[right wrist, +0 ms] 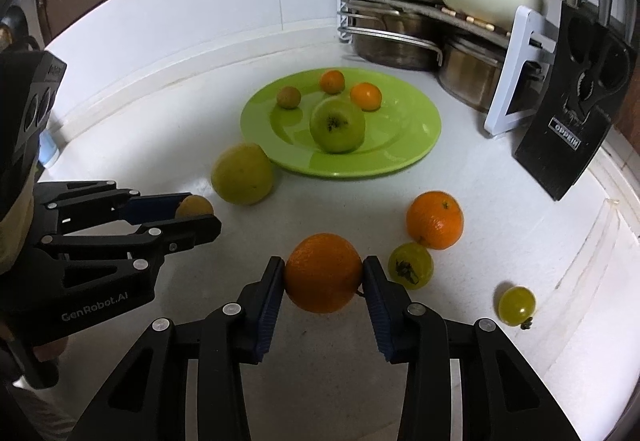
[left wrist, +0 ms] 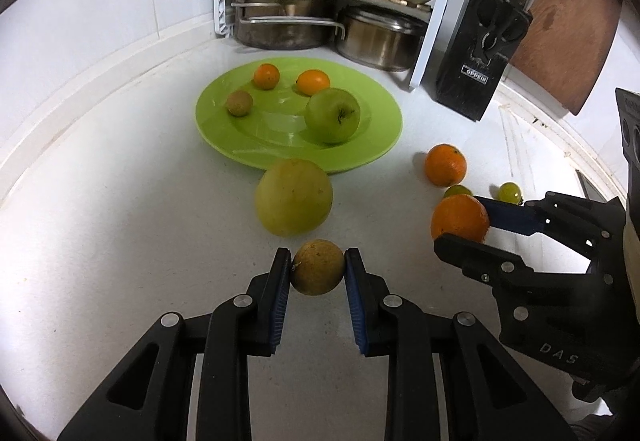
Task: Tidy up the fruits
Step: 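Grasp the small brown fruit with the left tool while the right tool grasps the orange, then carry brown fruit and orange onto the green plate and open both tools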
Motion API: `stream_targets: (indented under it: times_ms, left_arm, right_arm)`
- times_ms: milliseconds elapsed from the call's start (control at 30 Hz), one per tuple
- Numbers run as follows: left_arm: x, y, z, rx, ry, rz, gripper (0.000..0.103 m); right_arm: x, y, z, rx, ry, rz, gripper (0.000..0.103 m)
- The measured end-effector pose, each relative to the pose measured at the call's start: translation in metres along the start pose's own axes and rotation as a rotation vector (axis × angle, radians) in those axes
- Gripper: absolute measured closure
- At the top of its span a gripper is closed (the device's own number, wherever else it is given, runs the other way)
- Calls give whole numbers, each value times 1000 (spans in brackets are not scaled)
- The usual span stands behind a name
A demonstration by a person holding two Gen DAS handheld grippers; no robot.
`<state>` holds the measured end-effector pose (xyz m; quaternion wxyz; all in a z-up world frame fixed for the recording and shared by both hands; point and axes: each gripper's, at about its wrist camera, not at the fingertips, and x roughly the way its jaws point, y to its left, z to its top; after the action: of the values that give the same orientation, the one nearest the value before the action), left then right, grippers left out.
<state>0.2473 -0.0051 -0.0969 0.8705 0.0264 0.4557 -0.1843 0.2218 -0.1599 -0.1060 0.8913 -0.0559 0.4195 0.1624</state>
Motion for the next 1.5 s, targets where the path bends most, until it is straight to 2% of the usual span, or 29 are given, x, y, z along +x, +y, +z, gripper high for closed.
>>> stream_targets:
  times_ms: [500,933,1200,1500]
  left_arm:
    - [-48,-7,10,21,-146,0,76]
    - [-83,-12,39,56,-264,-4,75]
    - [-85,-12,62,79,-311,8,76]
    - [-73,-5,93,79,-316,-17,76]
  right_arm:
    - [-39,5,18,-6,-115,-12,62]
    - [-76,3,49,-16,-251,-14,62]
    - [-77,-4,74,1,-291,-15,62]
    - [-63,-13,100,-13,-287,-29,62]
